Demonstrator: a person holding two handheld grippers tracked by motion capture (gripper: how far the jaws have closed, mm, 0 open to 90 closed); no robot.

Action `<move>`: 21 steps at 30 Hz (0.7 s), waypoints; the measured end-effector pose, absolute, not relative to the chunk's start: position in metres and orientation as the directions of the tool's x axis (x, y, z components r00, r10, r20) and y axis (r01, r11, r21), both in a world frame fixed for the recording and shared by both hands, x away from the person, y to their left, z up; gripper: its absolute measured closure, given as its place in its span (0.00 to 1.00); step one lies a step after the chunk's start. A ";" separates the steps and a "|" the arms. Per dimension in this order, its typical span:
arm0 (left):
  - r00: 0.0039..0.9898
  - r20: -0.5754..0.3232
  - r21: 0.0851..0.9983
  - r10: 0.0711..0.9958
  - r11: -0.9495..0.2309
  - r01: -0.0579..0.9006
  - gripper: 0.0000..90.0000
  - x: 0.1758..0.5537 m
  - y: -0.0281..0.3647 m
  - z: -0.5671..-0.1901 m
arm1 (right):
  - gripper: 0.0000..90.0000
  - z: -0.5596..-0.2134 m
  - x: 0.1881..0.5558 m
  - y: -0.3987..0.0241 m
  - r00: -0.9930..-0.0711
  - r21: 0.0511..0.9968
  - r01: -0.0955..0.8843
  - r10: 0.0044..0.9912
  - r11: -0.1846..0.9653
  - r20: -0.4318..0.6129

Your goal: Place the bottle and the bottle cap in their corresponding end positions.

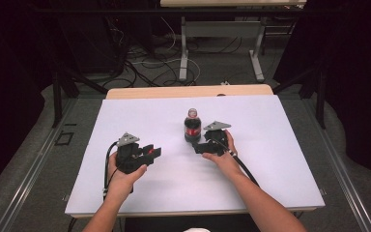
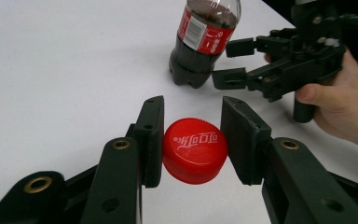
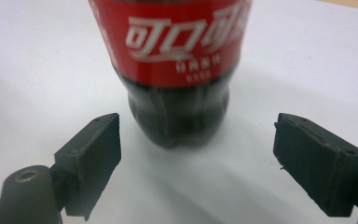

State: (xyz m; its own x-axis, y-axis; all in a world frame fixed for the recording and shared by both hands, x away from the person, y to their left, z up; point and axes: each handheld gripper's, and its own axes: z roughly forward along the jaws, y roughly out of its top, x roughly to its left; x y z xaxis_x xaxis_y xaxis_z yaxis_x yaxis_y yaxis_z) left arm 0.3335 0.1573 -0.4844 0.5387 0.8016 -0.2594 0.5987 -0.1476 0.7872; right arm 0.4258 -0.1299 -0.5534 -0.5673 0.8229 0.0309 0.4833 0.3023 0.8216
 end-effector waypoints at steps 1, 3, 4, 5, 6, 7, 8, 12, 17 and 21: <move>0.535 -0.266 0.782 0.802 -0.144 0.606 0.68 0.334 0.155 -0.487 | 0.14 -0.554 0.423 -0.132 -0.561 0.820 0.490 0.827 0.297 0.035; 0.538 -0.263 0.776 0.801 -0.155 0.611 0.68 0.337 0.151 -0.492 | 0.11 -0.555 0.419 -0.137 -0.555 0.809 0.504 0.831 0.304 0.034; 0.541 -0.262 0.771 0.799 -0.164 0.615 0.68 0.338 0.148 -0.495 | 0.08 -0.556 0.417 -0.138 -0.555 0.801 0.511 0.832 0.313 0.029; 0.542 -0.260 0.771 0.799 -0.166 0.614 0.68 0.339 0.146 -0.497 | 0.05 -0.556 0.414 -0.140 -0.558 0.789 0.523 0.829 0.323 0.030; 0.544 -0.257 0.773 0.799 -0.168 0.612 0.68 0.340 0.143 -0.499 | 0.01 -0.557 0.412 -0.142 -0.563 0.786 0.524 0.826 0.328 0.031; 0.551 -0.246 0.773 0.798 -0.182 0.608 0.68 0.341 0.141 -0.500 | 0.00 -0.559 0.410 -0.144 -0.572 0.779 0.527 0.820 0.341 0.028; 0.556 -0.244 0.777 0.794 -0.184 0.603 0.68 0.342 0.138 -0.501 | 0.00 -0.559 0.408 -0.146 -0.575 0.773 0.528 0.818 0.350 0.022; 0.577 -0.238 0.775 0.781 -0.206 0.597 0.68 0.346 0.125 -0.507 | 0.00 -0.559 0.399 -0.154 -0.576 0.771 0.521 0.818 0.367 0.000; 0.605 -0.237 0.767 0.760 -0.235 0.597 0.68 0.351 0.105 -0.516 | 0.00 -0.556 0.387 -0.162 -0.572 0.756 0.535 0.820 0.377 -0.004; 0.628 -0.226 0.765 0.745 -0.264 0.588 0.68 0.355 0.089 -0.525 | 0.00 -0.551 0.377 -0.169 -0.568 0.751 0.539 0.823 0.381 -0.010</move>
State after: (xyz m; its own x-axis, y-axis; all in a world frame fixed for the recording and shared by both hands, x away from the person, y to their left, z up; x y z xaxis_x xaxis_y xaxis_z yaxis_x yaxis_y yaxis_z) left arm 0.3549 0.0886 -0.5252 0.6283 0.7446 -0.2255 0.5876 -0.2642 0.7648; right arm 0.3771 -0.1687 -0.5514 -0.5683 0.8228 -0.0098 0.5391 0.3814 0.7509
